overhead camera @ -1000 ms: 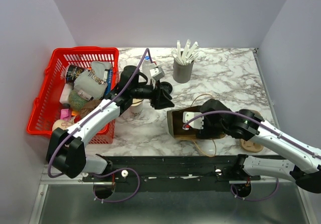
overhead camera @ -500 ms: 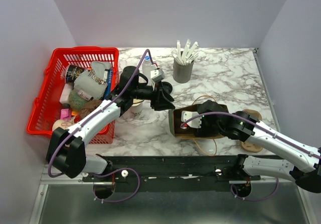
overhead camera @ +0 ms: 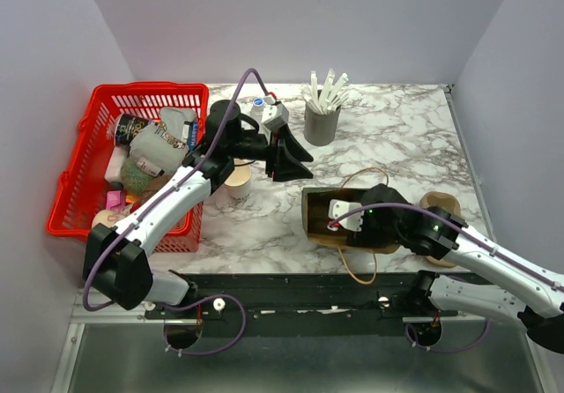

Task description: Pack the takeout coffee

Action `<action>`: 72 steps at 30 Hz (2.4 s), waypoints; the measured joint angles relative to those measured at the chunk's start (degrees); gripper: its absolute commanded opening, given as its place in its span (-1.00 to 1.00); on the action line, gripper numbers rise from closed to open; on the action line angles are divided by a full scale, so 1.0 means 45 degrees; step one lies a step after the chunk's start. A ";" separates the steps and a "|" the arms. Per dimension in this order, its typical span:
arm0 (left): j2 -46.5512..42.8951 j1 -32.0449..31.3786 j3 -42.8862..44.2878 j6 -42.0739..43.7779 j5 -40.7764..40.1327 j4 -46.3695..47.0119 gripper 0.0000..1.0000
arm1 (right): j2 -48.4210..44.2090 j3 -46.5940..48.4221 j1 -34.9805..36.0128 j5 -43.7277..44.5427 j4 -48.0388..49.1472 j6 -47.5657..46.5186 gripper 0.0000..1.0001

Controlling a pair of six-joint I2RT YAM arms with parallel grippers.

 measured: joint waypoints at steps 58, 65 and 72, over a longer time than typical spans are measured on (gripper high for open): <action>0.2793 -0.1729 0.4284 0.8937 -0.0204 -0.9428 -0.67 | 0.0379 -0.0126 -0.1953 -0.0214 0.1379 -0.1666 -0.41; 0.2793 -0.1685 0.4284 0.8816 -0.0204 -0.9379 -0.65 | 0.0491 -0.0024 -0.2254 -0.0806 0.1564 -0.2220 -0.41; 0.2798 -0.1540 0.4284 0.8675 -0.0204 -0.9282 -0.60 | 0.0782 0.0461 -0.2429 -0.1413 0.1583 -0.2652 -0.40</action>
